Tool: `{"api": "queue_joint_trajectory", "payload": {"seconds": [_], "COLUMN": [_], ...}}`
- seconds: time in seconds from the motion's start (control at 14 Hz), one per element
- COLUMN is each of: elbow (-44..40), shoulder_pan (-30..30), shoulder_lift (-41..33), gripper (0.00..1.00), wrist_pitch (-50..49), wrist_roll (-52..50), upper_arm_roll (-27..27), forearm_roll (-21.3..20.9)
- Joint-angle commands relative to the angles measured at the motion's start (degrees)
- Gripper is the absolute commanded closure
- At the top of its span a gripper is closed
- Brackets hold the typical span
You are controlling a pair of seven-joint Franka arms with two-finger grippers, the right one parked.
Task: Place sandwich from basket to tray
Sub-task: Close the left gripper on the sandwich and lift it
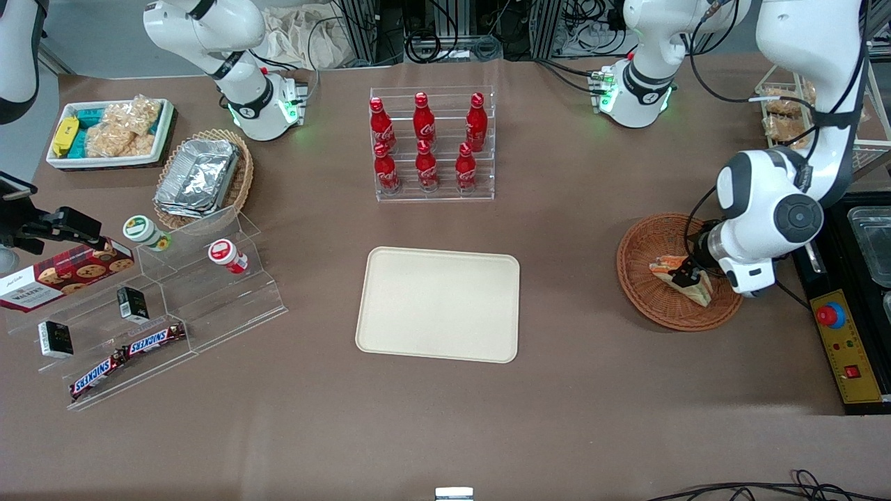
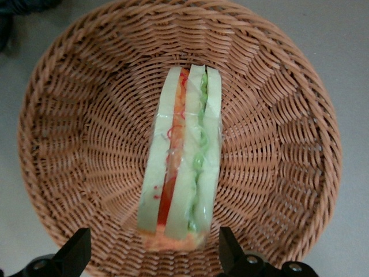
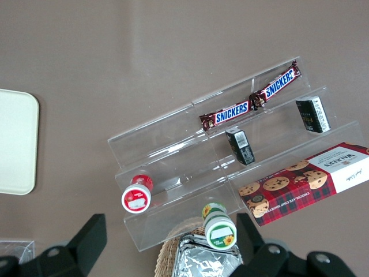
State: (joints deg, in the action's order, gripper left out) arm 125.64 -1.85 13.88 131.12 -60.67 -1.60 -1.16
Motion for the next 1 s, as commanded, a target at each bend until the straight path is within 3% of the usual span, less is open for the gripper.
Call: {"api": "queue_joint_trajectory", "payload": {"seconds": [0.0, 0.14, 0.21, 0.29, 0.36, 0.43, 0.5, 0.93], "elbow": [0.8, 0.7, 0.7, 0.7, 0.7, 0.7, 0.7, -2.1], "shoulder_pan": [-0.1, -0.1, -0.1, -0.1, -0.1, -0.1, -0.1, -1.1], "shoulder_lift": [1.5, 2.8, 3.3, 3.8, 4.0, 4.0, 3.7, -7.4], "gripper": [0.0, 0.0, 0.05, 0.23, 0.57, 0.85, 0.99, 1.0], "wrist_pitch": [3.4, 4.9, 5.8, 6.1, 6.2, 6.3, 6.3, -2.5], "wrist_roll": [-2.4, -2.5, -2.5, -2.5, -2.5, -2.4, -2.3, 3.0], "upper_arm_roll": [0.0, -1.5, -1.6, -1.7, -1.9, -1.9, -1.9, 1.0], "forearm_roll": [-1.3, -1.9, -1.9, -1.9, -1.9, -1.9, -1.9, -1.2]}}
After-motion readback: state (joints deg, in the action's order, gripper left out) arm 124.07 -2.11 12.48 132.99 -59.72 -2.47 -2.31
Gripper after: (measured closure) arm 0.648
